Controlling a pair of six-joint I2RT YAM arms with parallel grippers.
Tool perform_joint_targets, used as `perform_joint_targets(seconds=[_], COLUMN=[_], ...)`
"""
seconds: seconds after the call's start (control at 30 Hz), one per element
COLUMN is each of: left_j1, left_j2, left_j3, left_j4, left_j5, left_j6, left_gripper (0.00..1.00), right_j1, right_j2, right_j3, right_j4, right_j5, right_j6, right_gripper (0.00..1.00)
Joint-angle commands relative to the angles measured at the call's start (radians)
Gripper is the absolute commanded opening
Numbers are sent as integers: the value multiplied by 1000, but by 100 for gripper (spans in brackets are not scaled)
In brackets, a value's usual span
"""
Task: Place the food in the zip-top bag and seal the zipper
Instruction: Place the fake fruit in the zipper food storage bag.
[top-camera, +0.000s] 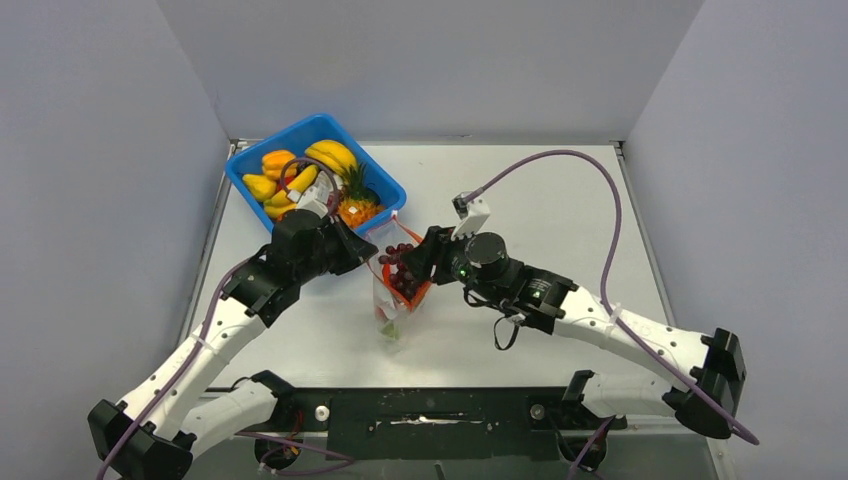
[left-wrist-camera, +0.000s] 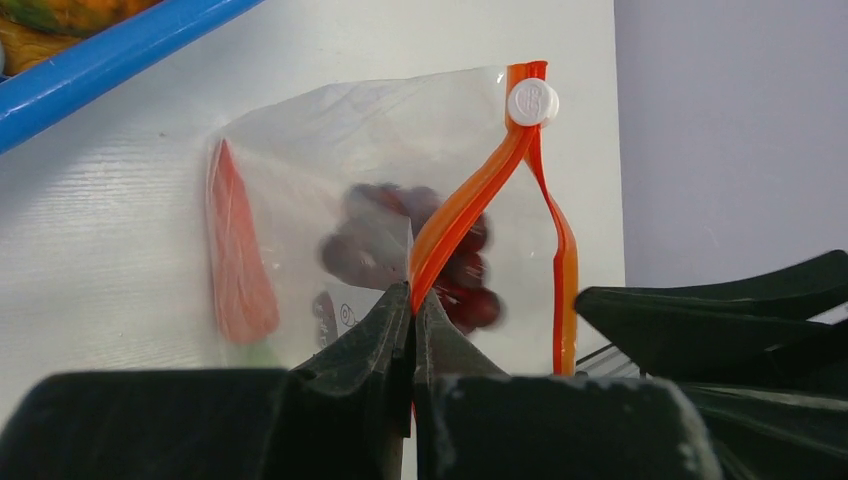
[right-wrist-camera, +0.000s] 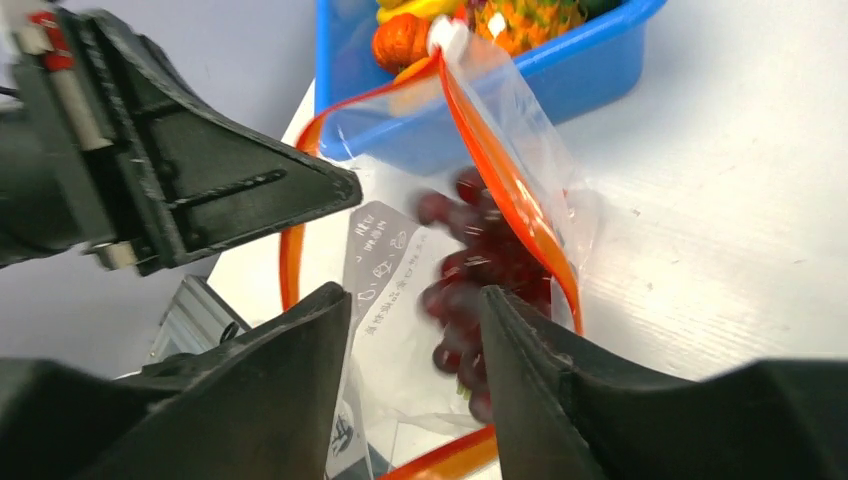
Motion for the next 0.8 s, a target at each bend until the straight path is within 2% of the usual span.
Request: perform_joint_targets(seconds=[0.0,0.17,0.33,0.43,0.6,0.7,0.77], left_j1=[11,14,14,15,15,17,17], left_j2=[-38,-40,-40,-36,-34,-34,-34], left_j3=[0,-8,-14,-16,-24,-29,-29], left_j4=[80,91,106,107,113,115,114], left_j5=[21,29,39,42,49,52,53], left_j6=[8,4,-1,-2,-2,-2,0], left_gripper=[0,0,0,0,0,0,0], right_j1=[8,8,4,-37,-228,-267,-272], right_j2=[-107,-152,-124,-87,-41,-5,32], right_j3=[129,157,151,149,88,62,69], right_j4=[-205,-355,-373,-380,-279,-178,-164], right_j5=[40,104,111,99,-151,-313,-360], right_j6=[-83,-41,-21,-66,-102,-123,-127], right_gripper=[53,56,57,61,60,60,59])
